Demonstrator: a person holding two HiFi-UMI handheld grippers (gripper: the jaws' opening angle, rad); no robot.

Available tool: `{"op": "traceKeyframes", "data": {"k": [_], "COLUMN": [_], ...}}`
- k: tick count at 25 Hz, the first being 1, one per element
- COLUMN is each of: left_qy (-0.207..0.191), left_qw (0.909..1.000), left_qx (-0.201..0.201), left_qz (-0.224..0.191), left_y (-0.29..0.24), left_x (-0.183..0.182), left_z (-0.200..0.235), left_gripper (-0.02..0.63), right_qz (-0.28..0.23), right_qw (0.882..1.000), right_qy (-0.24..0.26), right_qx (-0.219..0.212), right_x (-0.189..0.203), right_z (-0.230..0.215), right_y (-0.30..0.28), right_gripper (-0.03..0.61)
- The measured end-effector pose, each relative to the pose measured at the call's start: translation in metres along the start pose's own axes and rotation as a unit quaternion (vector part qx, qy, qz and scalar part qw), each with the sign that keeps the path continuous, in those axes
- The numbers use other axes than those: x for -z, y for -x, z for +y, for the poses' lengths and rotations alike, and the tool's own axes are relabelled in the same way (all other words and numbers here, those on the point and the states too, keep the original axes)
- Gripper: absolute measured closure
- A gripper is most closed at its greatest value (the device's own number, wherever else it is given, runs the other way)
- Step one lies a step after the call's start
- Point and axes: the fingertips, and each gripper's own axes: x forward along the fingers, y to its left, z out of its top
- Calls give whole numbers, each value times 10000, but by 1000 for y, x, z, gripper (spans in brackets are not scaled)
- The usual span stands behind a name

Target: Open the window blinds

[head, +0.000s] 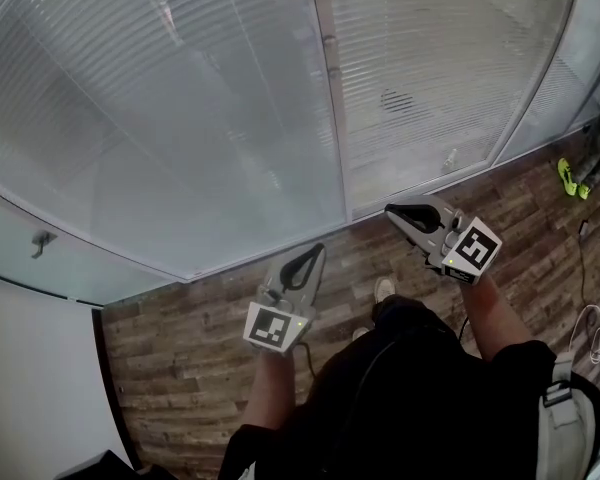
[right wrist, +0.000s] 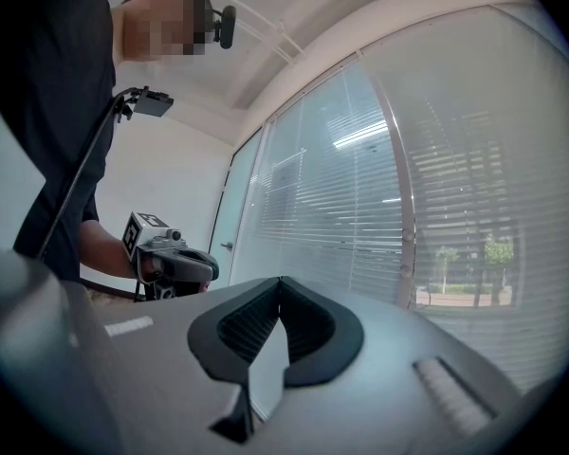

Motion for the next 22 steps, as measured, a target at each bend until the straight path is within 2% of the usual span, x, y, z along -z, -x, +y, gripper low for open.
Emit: {"op": "traceKeyframes", "data": {"k": [9, 22], "left_qy": [25, -141], "left_qw": [9998, 9997], "left_qx": [-128, -166], "left_qz": [122, 135], "left_y": [-33, -96], "left_x": [7, 1], "left_z": [29, 77], "left_gripper": [609, 609], "right_qz": [52, 118], "right_qw": [9999, 9999], "right_qy": [31, 72], "right_qx": [-145, 27], "right_x": [13, 17], "right_z": [-42, -132], "right_y": [-23, -62], "right_gripper": [572, 572]}}
